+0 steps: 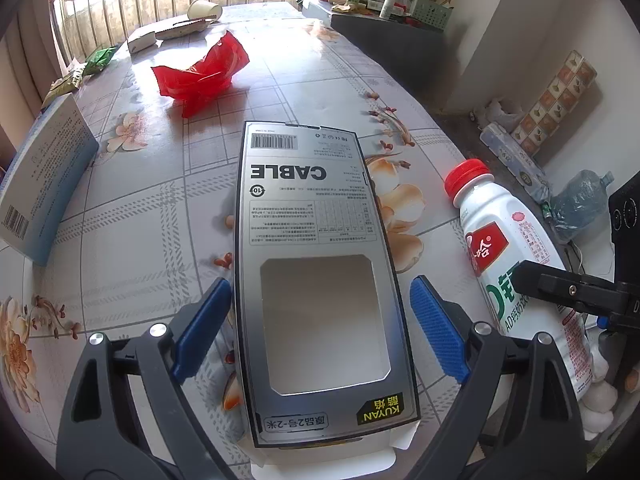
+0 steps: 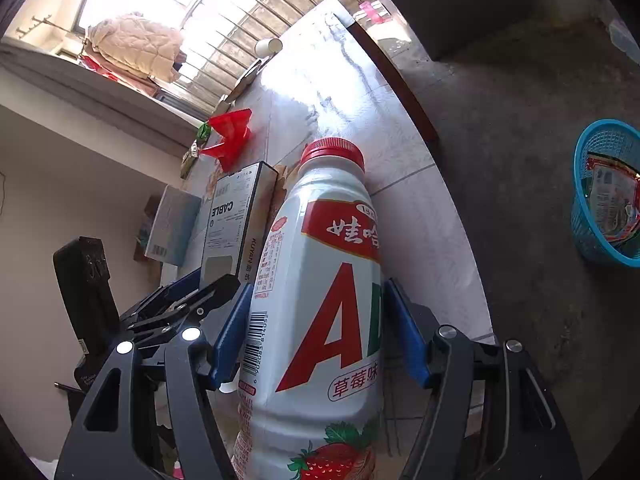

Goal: Collect trash
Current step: 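Carry the CABLE box and AD bottle toward the blue wastebasket with both tools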

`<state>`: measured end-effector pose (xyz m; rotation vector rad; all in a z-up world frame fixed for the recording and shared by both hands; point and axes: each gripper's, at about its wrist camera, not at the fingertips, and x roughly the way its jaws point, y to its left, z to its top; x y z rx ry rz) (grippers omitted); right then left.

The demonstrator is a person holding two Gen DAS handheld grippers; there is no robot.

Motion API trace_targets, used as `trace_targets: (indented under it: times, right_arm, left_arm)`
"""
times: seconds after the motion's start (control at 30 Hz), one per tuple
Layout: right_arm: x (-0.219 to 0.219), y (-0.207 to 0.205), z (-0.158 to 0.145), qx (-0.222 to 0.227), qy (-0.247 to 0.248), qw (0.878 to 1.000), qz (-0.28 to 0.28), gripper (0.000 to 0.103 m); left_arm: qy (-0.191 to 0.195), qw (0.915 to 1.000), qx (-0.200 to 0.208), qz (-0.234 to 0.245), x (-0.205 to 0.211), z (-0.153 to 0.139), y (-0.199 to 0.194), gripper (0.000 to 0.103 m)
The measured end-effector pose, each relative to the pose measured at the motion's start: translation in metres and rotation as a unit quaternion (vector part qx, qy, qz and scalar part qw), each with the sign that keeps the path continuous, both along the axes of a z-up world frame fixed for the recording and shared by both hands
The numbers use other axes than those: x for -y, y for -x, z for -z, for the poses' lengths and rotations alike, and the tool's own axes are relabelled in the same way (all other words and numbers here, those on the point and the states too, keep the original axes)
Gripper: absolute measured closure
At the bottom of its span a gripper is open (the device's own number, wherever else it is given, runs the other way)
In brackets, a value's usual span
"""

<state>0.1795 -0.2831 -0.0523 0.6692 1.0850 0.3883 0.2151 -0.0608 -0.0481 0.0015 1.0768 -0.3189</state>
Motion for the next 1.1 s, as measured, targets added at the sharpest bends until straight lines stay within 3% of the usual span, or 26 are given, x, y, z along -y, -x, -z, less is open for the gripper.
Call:
trace_targets:
  times: [0.3,0.4,0.73,0.9,1.1]
  right_arm:
    - [-0.005,-0.001,-0.002,0.007,0.017,1.000,-0.003,0.038]
    - [-0.001,-0.001,-0.001,0.010,0.006,1.000,-0.001,0.038]
    - [0.038,0.020,0.007,0.020,-0.141,0.989,0.028,0.039]
    - [0.087,0.049,-0.006,0.056,-0.164,0.980,0.093,0.039]
    - [0.179,0.090,-0.007,0.065,-0.133,0.965,0.216,0.039]
  left_arm:
    - [-0.023,0.9997,-0.003,-0.008,0.007,0.008,-0.012,0.016]
    - [-0.014,0.9999,0.000,-0.010,0.004,0.009,-0.011,0.019]
    - [0.030,0.9994,0.017,-0.006,0.000,-0.019,0.001,0.022]
    - [0.051,0.9978,0.023,0.036,0.032,-0.040,0.004,0.022]
    - [0.088,0.9896,0.020,0.112,0.113,-0.063,-0.002,0.022]
